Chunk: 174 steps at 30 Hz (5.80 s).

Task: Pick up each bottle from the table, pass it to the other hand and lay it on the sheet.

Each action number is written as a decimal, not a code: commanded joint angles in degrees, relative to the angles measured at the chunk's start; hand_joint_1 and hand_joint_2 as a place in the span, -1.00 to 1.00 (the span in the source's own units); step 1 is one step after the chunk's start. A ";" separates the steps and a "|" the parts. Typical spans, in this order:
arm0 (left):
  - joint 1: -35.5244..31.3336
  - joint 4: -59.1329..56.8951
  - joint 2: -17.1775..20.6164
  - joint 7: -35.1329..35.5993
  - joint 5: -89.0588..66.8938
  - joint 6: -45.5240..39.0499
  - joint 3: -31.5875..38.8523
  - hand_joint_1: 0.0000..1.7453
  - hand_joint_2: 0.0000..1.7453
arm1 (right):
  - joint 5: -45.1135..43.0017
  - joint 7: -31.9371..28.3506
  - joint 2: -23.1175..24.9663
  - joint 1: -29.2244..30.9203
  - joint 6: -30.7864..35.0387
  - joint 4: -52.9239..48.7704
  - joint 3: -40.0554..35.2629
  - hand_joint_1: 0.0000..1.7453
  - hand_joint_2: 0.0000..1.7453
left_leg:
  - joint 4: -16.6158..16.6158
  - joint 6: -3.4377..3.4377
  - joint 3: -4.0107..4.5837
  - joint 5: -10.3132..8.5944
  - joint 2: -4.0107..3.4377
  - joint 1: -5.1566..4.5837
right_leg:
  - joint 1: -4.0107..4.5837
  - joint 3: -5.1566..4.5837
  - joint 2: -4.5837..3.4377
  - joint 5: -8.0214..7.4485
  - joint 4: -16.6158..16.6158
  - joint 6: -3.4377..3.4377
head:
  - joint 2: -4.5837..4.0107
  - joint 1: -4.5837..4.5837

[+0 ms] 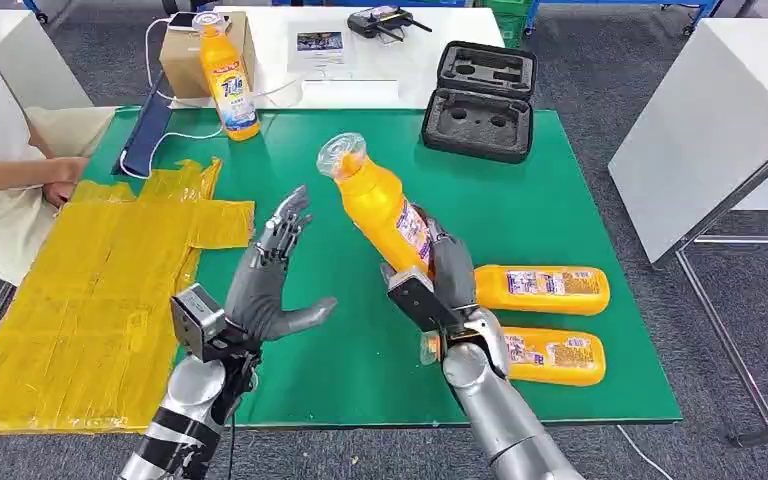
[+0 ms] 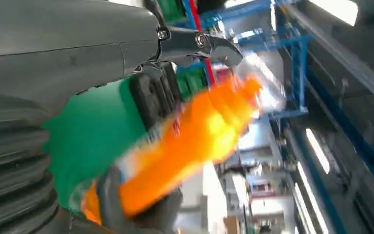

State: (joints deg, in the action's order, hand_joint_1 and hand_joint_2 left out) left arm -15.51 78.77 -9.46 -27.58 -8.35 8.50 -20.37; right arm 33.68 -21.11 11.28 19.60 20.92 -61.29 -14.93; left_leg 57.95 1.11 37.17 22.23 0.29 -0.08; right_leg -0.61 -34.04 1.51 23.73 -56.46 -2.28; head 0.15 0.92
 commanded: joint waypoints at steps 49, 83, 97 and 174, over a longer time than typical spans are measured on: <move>-9.82 -22.48 -1.32 0.94 -10.79 -14.52 2.50 -1.00 1.00 | 1.78 -6.19 2.08 -2.30 4.82 -3.24 -20.28 1.00 1.00 | -0.05 -0.09 -0.33 0.14 -0.11 0.12 | 0.10 0.33 -0.25 0.12 0.02 0.09 | 0.00 0.00; -4.85 -15.92 0.86 1.21 -8.73 -9.12 5.07 -1.00 1.00 | -1.20 -2.96 -0.85 -4.88 1.80 -9.15 1.81 1.00 1.00 | -0.06 -0.11 -0.33 0.13 -0.07 0.16 | 0.14 0.33 -0.18 0.13 0.05 0.10 | 0.00 0.02; -6.92 -17.05 0.20 1.55 -7.66 -7.71 4.10 -1.00 1.00 | 0.74 -3.81 3.43 -1.78 -3.32 2.55 -8.13 1.00 1.00 | -0.03 -0.09 -0.27 0.13 -0.17 0.18 | 0.18 0.25 -0.27 0.08 0.02 0.08 | 0.00 0.00; -4.82 -9.19 -0.82 1.14 -8.14 -20.18 5.86 1.00 1.00 | 1.01 -5.33 0.56 -9.25 2.62 -12.33 -13.50 -1.00 1.00 | -0.02 -0.07 -0.12 0.07 0.10 0.19 | 0.18 0.15 0.05 0.13 0.05 0.05 | 0.00 0.00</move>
State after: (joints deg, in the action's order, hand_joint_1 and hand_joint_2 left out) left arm -19.89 65.33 -11.13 -26.91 -12.50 -4.12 -16.22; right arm 35.10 -26.16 17.97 18.94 23.43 -53.36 -28.96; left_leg 57.95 1.07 37.24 22.21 0.27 0.08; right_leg -0.45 -34.13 1.50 23.74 -56.48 -2.27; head 0.15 0.92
